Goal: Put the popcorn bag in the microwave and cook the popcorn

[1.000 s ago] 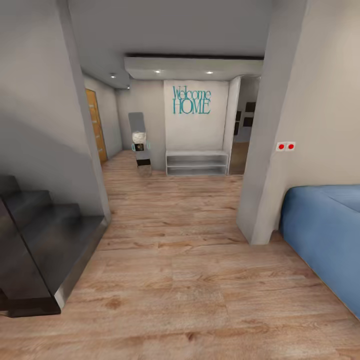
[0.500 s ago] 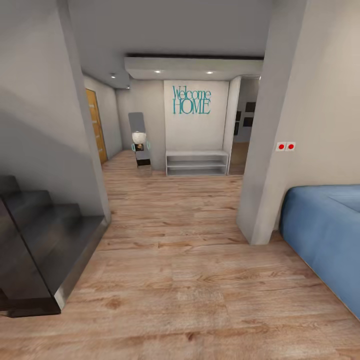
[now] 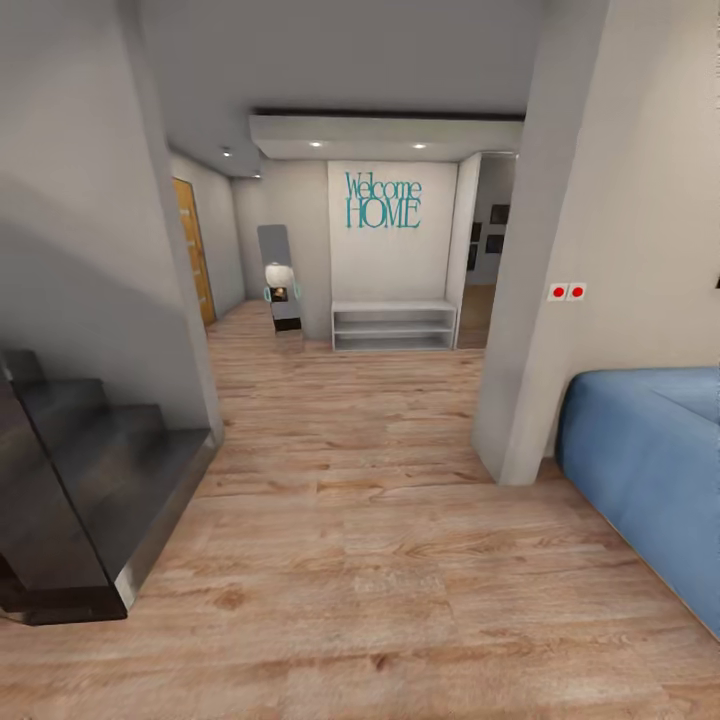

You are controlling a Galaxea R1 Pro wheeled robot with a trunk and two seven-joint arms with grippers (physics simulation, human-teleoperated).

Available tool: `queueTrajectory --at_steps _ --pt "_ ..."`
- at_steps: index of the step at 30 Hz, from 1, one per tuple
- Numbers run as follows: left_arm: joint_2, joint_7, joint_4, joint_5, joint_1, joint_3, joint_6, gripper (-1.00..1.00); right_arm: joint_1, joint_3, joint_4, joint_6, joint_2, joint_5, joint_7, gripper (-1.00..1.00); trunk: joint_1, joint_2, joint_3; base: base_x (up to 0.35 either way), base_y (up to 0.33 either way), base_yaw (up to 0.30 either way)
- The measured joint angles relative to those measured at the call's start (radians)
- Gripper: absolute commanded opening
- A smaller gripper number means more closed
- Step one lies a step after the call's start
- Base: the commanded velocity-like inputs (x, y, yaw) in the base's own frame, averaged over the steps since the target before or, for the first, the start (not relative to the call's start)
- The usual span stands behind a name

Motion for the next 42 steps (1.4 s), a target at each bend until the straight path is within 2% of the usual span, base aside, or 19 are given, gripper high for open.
queueTrajectory --at_steps 8,13,18,26,29,36,42 --pt "0.003 0.000 0.000 0.001 -0.003 0.004 0.000 1.00 -0.006 -0.001 -0.007 -0.005 -0.008 -0.001 -0.001 1.00 0.000 0.000 0.000 -0.016 0.000 -0.001" --pt "0.028 0.002 -0.021 0.003 -0.038 0.006 -0.002 1.00 -0.007 -0.005 -0.073 -0.023 -0.044 -0.004 -0.002 1.00 0.000 0.000 0.000 0.000 0.000 -0.171" --pt "0.036 0.003 -0.029 0.002 -0.060 0.004 -0.004 1.00 -0.007 -0.010 -0.098 -0.055 -0.074 -0.009 -0.002 1.00 0.000 0.000 0.000 0.000 0.000 -0.278" --pt "0.037 0.003 -0.032 0.003 -0.074 0.004 -0.034 1.00 -0.007 -0.010 -0.100 -0.086 -0.081 -0.011 -0.002 1.00 0.000 0.000 0.000 0.000 0.000 -0.297" --pt "0.036 0.003 -0.032 0.005 -0.074 0.006 -0.037 1.00 -0.007 -0.011 -0.100 -0.089 -0.094 -0.011 -0.002 1.00 0.000 0.000 0.000 -0.072 0.000 -0.299" --pt "0.031 0.003 -0.032 0.006 -0.075 0.002 -0.037 1.00 -0.006 -0.038 -0.100 -0.118 -0.102 -0.011 -0.003 1.00 0.000 0.000 0.000 -0.298 0.000 -0.299" --pt "0.030 0.003 -0.032 0.007 -0.076 0.004 -0.037 1.00 -0.006 -0.044 -0.100 -0.130 -0.103 -0.011 -0.003 1.00 0.000 0.000 0.000 -0.284 0.000 -0.299"
